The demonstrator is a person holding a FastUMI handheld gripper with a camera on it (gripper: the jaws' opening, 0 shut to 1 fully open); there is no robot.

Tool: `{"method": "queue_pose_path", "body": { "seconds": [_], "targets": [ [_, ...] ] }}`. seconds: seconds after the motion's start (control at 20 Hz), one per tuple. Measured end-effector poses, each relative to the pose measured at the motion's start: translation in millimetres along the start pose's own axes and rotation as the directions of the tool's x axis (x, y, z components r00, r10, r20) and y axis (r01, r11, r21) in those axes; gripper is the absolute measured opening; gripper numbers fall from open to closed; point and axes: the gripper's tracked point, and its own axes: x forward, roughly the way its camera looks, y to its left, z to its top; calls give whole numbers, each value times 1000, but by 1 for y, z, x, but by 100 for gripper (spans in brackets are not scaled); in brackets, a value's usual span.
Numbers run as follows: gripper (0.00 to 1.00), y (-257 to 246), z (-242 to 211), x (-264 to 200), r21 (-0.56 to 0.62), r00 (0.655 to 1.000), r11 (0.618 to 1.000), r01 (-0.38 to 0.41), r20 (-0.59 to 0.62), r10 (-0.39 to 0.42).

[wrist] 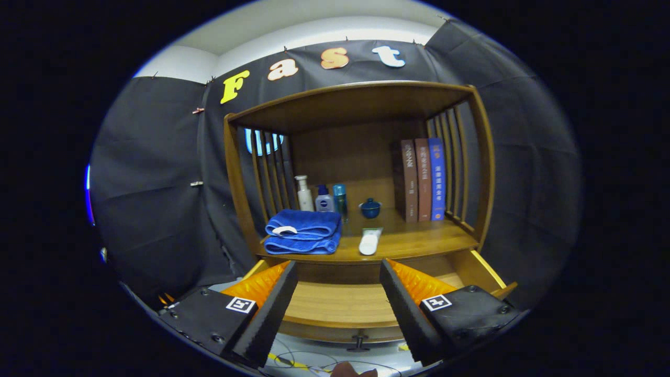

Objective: Pull open the drawer, take out the items inside it, and place them on the countertop above the cabinet.

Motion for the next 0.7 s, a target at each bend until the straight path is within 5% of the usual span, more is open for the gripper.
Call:
{"method": "queue_pose_path", "body": {
  "seconds": [0.35, 0.7],
  "targets": [
    [99, -20, -86, -19, -118, 988, 985, 126, 108, -113],
    [100, -19, -154, 1, -131, 991, 983, 130, 58, -124]
  ]
}}
